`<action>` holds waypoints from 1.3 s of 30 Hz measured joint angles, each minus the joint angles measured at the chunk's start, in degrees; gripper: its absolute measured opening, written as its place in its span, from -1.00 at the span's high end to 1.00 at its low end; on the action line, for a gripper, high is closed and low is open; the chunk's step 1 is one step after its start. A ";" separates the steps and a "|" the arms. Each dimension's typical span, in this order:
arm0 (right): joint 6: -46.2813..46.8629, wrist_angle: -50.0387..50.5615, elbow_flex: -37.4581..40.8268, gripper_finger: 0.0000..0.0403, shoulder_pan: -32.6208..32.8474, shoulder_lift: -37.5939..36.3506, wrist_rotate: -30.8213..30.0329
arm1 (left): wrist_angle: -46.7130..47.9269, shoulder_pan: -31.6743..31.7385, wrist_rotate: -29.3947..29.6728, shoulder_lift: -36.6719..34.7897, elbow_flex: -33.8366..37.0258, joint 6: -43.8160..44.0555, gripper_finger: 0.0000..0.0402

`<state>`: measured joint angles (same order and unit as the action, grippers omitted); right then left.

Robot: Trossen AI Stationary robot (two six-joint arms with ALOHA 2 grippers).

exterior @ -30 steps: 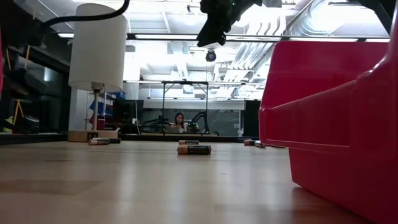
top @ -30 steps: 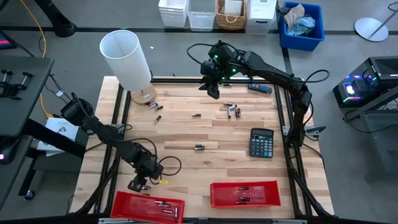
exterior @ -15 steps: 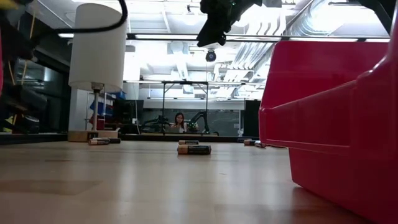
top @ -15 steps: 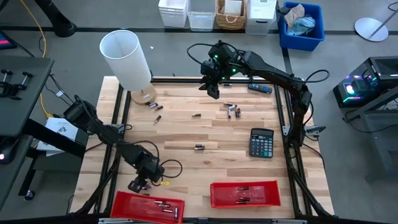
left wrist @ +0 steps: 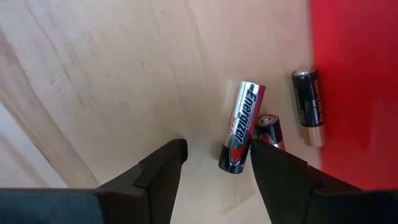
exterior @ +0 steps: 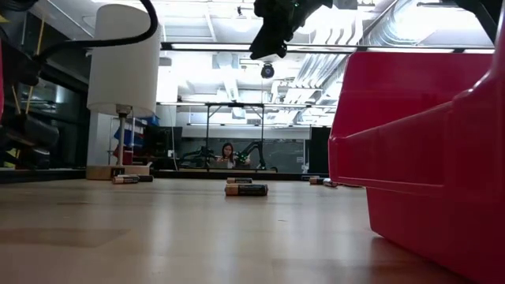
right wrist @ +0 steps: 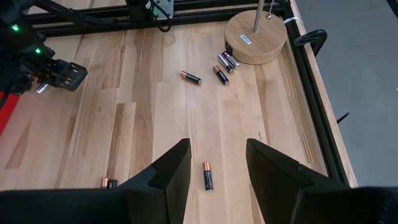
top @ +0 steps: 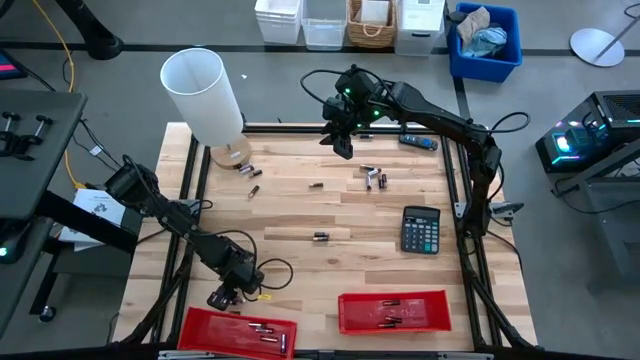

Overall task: Sort batteries
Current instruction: Put the silver battery into the left red bin

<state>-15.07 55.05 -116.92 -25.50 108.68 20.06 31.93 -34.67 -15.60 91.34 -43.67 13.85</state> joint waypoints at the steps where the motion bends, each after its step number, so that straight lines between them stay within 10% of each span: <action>1: 0.00 0.00 0.00 0.26 0.00 0.00 0.00 | 0.10 -0.01 0.36 0.01 -0.03 0.38 0.06; 34: 1.29 0.00 0.00 0.26 0.00 0.00 0.01 | 2.61 0.26 6.82 0.31 -4.64 -7.78 0.06; 39: 1.29 0.00 0.00 0.26 0.00 0.00 0.00 | 6.17 1.17 14.81 0.25 -7.78 -16.05 0.06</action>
<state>-13.78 55.05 -116.92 -25.50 108.68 20.07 38.10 -33.50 -0.79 91.59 -51.44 -2.20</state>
